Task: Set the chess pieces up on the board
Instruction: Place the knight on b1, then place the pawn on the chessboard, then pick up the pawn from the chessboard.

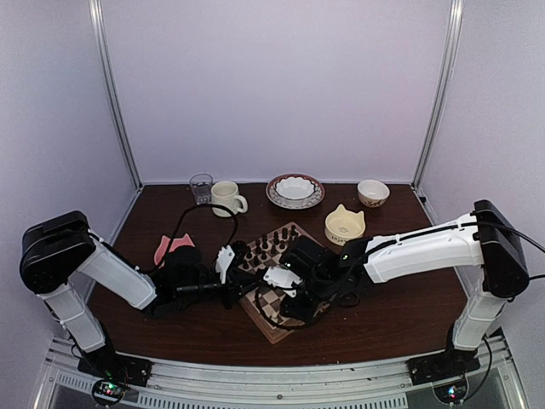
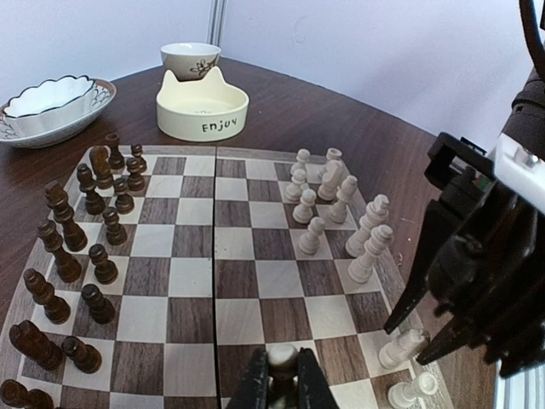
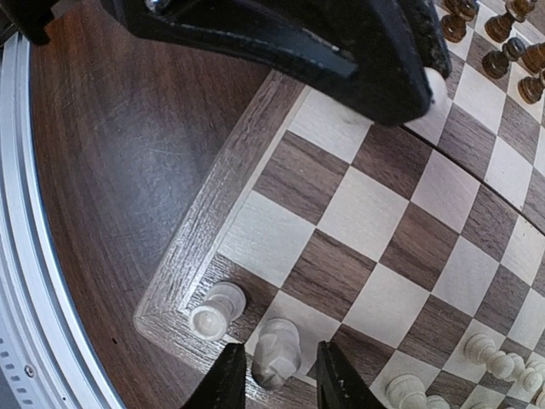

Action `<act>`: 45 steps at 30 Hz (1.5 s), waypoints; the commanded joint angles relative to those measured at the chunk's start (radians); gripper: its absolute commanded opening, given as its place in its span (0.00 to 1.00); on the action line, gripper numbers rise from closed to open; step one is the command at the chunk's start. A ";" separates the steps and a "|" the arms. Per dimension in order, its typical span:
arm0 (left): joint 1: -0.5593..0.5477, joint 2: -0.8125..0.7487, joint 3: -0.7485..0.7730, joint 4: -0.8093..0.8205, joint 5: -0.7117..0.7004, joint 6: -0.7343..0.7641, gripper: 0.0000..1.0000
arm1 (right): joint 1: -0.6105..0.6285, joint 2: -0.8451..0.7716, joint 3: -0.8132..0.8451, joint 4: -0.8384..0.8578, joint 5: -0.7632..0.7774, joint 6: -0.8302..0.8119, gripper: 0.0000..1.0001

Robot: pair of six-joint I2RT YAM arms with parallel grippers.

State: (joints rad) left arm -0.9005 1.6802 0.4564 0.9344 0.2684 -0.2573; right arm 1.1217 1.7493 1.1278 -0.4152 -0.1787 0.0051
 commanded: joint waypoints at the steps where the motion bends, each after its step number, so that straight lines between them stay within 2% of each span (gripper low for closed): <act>1: -0.005 -0.010 0.014 0.046 -0.009 0.019 0.00 | 0.004 -0.014 0.004 0.014 0.014 -0.020 0.35; 9: -0.014 0.027 0.032 0.046 -0.018 0.023 0.00 | 0.005 -0.169 -0.093 0.098 0.014 -0.022 0.40; 14: -0.028 0.096 0.057 0.075 -0.043 0.028 0.00 | 0.004 -0.250 -0.153 0.159 0.020 -0.021 0.46; 25: -0.046 0.162 0.081 0.088 -0.062 0.049 0.00 | 0.005 -0.323 -0.217 0.230 0.072 -0.008 0.50; 33: -0.046 0.153 0.062 0.113 -0.063 0.051 0.22 | 0.005 -0.309 -0.211 0.225 0.071 -0.007 0.50; 45: -0.046 0.113 0.045 0.113 -0.060 0.038 0.30 | 0.004 -0.296 -0.201 0.217 0.066 -0.005 0.50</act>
State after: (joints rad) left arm -0.9401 1.8324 0.5175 0.9943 0.2127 -0.2180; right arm 1.1217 1.4513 0.9180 -0.2092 -0.1295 -0.0116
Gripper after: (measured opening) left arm 0.280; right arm 0.501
